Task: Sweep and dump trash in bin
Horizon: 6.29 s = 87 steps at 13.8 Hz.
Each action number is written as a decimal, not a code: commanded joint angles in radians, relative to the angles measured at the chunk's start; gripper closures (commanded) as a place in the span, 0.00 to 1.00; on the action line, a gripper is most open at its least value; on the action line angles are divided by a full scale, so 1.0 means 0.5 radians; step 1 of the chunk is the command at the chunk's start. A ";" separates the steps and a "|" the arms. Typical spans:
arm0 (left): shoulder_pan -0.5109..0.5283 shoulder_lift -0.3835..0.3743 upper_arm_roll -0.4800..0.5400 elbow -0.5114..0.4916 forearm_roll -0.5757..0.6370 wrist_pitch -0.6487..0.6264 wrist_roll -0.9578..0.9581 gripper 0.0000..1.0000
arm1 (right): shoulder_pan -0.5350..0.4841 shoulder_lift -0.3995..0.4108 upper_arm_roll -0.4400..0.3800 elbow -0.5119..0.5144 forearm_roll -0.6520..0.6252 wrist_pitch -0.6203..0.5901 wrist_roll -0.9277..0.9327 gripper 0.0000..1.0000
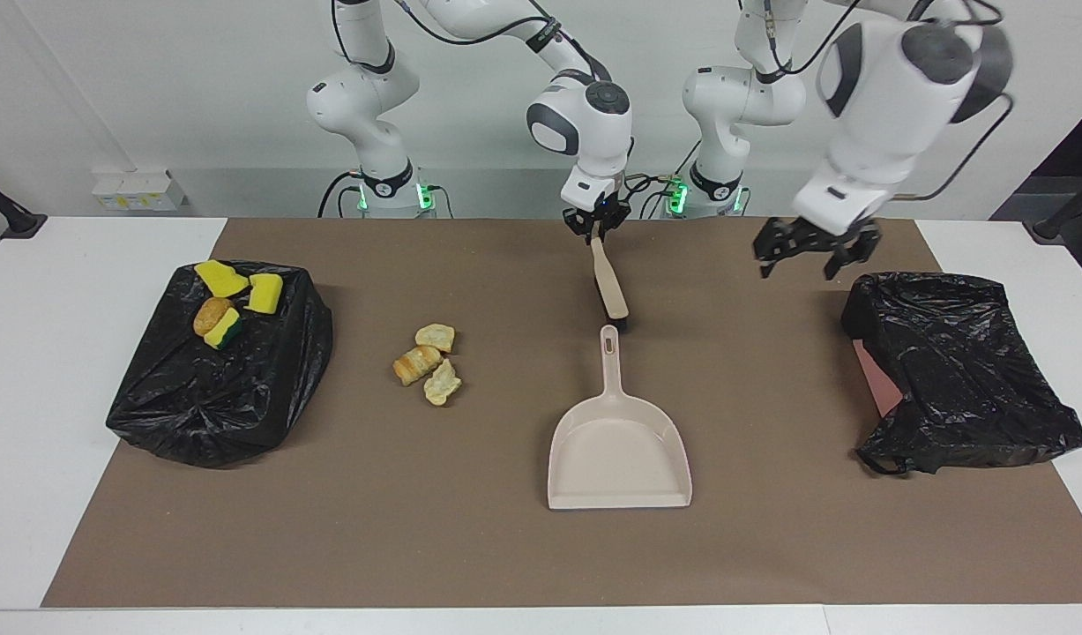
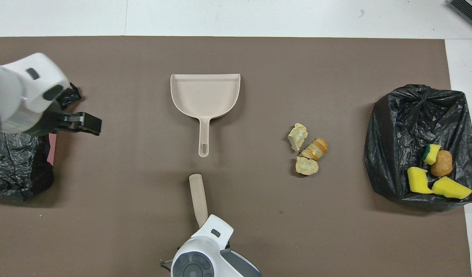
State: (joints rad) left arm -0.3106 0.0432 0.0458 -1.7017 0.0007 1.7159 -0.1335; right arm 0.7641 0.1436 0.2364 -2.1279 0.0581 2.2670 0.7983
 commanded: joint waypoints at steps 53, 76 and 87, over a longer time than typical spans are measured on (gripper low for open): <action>-0.201 0.030 0.065 -0.318 -0.005 0.133 1.392 1.00 | -1.271 -0.606 0.018 -0.355 -0.326 -0.819 -1.036 1.00; -0.578 -0.117 0.040 -1.017 0.453 0.734 1.979 1.00 | -0.565 -0.186 0.024 -0.285 0.735 -0.009 -0.544 1.00; -0.529 -0.099 0.034 -1.061 0.333 0.934 1.979 1.00 | -0.788 -0.468 -0.016 -0.104 0.631 -0.572 -0.643 1.00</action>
State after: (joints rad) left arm -0.5715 0.0049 0.0557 -2.2107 0.1944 2.1483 0.8767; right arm 0.4274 -0.0374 0.2255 -2.1754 0.4862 2.0733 0.4637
